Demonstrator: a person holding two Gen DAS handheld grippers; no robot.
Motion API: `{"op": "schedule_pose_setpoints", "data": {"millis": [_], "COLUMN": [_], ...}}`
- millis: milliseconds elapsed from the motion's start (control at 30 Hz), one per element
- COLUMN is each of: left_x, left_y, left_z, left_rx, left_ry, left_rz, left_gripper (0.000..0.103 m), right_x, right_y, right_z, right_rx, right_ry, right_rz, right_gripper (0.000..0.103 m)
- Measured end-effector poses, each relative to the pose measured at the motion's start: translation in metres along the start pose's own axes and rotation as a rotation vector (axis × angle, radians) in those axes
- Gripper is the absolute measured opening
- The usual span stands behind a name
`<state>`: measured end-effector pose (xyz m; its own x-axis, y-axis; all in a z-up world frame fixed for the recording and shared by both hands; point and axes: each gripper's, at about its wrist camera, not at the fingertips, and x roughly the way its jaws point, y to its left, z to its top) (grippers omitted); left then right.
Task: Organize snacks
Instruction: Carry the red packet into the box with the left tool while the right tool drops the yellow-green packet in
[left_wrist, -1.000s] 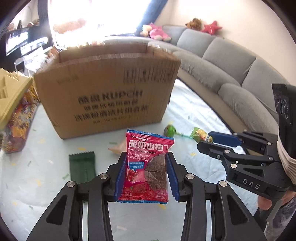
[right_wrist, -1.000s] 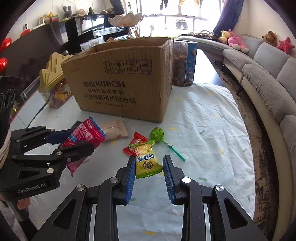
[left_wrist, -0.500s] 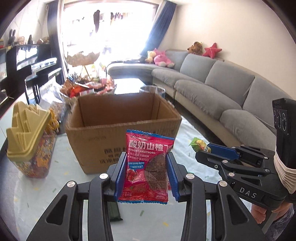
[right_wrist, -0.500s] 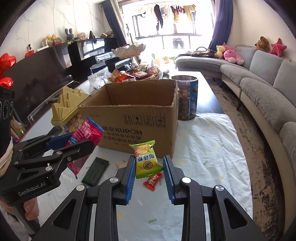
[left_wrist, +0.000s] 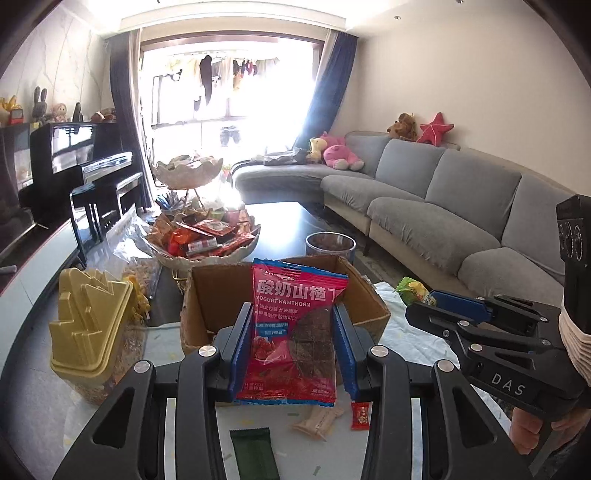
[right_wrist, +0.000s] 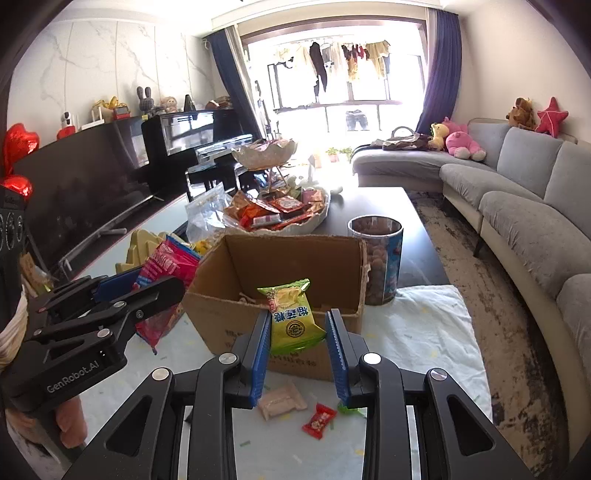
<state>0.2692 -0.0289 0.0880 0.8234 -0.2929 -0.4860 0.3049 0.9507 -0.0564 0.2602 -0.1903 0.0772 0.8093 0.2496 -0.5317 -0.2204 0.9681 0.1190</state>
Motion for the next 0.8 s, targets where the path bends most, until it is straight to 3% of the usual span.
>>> {"op": "schedule_pose_setpoints", "data": {"millis": [300, 800], "left_x": [0.021, 0.086], "left_y": [0.017, 0.039], "left_z": [0.022, 0.027], "left_rx": [-0.009, -0.032], "left_ry": [-0.008, 0.059], "left_rz": [0.030, 0.037], "left_gripper": [0.041, 0.041], "right_x": [0.029, 0.086], "right_y": [0.000, -0.012], "right_z": [0.025, 0.036], "right_rx": [-0.001, 0.007], "right_ry": [0.005, 0.062], "right_rz": [0.002, 0.000], "right_gripper": [0.031, 0.031]}}
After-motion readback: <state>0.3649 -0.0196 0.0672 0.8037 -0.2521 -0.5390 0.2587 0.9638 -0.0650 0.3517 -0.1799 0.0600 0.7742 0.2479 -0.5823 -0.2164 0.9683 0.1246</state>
